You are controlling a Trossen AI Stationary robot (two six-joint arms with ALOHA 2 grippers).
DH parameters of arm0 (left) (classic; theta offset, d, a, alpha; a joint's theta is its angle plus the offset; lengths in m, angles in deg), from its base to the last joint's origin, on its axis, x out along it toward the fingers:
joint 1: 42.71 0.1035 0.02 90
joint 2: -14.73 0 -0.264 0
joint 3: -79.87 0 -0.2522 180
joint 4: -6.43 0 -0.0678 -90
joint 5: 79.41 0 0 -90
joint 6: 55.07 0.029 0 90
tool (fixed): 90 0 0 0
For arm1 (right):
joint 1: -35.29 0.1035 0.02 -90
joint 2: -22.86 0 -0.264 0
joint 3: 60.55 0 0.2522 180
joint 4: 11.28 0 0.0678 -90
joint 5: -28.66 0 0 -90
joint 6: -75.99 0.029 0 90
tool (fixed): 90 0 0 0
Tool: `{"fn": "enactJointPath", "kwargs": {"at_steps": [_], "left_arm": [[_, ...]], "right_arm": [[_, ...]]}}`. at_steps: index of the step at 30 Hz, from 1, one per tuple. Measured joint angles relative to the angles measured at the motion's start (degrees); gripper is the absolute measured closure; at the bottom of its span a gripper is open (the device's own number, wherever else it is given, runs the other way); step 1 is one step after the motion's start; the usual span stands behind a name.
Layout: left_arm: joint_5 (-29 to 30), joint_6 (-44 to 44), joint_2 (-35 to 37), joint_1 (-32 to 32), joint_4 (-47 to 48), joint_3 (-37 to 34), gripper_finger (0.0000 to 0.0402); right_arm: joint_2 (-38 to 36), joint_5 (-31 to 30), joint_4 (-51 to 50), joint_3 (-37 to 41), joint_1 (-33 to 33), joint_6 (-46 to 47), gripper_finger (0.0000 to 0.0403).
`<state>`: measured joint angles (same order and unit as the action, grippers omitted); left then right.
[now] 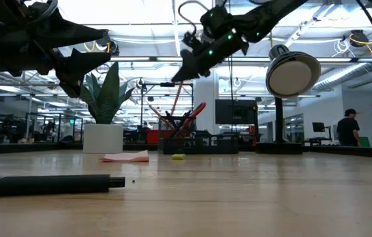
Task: Pick and place office supplies into organizer
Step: Put the yellow pencil into the black mesh desk organizer
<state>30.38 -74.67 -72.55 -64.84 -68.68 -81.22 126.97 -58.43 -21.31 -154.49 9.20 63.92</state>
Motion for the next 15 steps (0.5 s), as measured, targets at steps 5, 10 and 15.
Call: {"fn": "enactJointPath", "kwargs": {"at_steps": [5,10,15], "left_arm": [[0.20,-0.67,-0.02,0.00,0.71,0.02,0.0202],[0.22,-1.11,-0.02,-0.02,1.17,0.02,0.0209],[0.22,-1.79,-0.01,0.00,1.43,0.02,0.0215]], "right_arm": [[2.08,3.26,-0.63,-0.06,-1.77,1.96,0.0370],[2.06,7.96,-0.46,-0.10,-2.52,2.90,0.0346],[1.65,10.71,0.66,-0.13,-2.17,4.46,0.0297]]}}
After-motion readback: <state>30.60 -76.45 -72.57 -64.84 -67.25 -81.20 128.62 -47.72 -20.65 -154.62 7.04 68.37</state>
